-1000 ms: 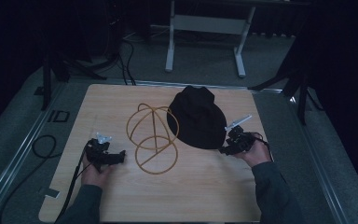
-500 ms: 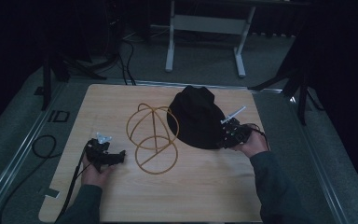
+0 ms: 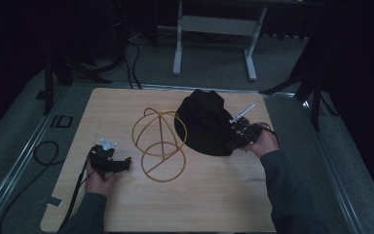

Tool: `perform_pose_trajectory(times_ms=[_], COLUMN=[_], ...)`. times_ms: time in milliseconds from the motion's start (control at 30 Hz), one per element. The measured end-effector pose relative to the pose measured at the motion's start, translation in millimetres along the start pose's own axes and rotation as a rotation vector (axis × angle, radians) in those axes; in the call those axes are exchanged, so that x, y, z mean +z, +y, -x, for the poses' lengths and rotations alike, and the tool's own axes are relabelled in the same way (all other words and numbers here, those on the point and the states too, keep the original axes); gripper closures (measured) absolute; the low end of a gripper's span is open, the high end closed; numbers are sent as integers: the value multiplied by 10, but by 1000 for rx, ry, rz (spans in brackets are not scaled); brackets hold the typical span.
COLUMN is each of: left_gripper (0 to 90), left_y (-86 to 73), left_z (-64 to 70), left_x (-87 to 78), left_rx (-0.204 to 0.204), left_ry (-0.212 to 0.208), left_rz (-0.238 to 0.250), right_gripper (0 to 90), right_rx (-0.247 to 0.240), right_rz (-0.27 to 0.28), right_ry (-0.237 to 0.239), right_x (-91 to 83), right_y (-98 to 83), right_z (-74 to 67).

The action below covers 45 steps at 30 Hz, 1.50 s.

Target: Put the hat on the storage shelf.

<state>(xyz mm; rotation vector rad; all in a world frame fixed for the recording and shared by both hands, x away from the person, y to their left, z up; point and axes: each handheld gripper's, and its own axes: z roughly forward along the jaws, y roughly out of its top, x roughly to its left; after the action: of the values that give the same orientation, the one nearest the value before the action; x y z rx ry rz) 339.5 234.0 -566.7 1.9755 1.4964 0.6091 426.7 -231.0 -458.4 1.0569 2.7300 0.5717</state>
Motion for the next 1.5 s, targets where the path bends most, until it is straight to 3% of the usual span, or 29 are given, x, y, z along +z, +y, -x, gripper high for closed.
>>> perform_pose_trajectory(times_ms=[567,833,1500], left_gripper=[13,13,13], left_y=[0,0,0], left_z=[0,0,0], left_x=[0,0,0], left_rx=[0,0,0], left_ry=[0,0,0], left_rz=[0,0,0], right_gripper=[411,378,326], right_rx=[39,17,31], right_rz=[-6,-14,-18], right_ry=[-5,-19,-30], right_x=[-58,-92,-16], right_y=[207,331,678], right_z=[97,72,71])
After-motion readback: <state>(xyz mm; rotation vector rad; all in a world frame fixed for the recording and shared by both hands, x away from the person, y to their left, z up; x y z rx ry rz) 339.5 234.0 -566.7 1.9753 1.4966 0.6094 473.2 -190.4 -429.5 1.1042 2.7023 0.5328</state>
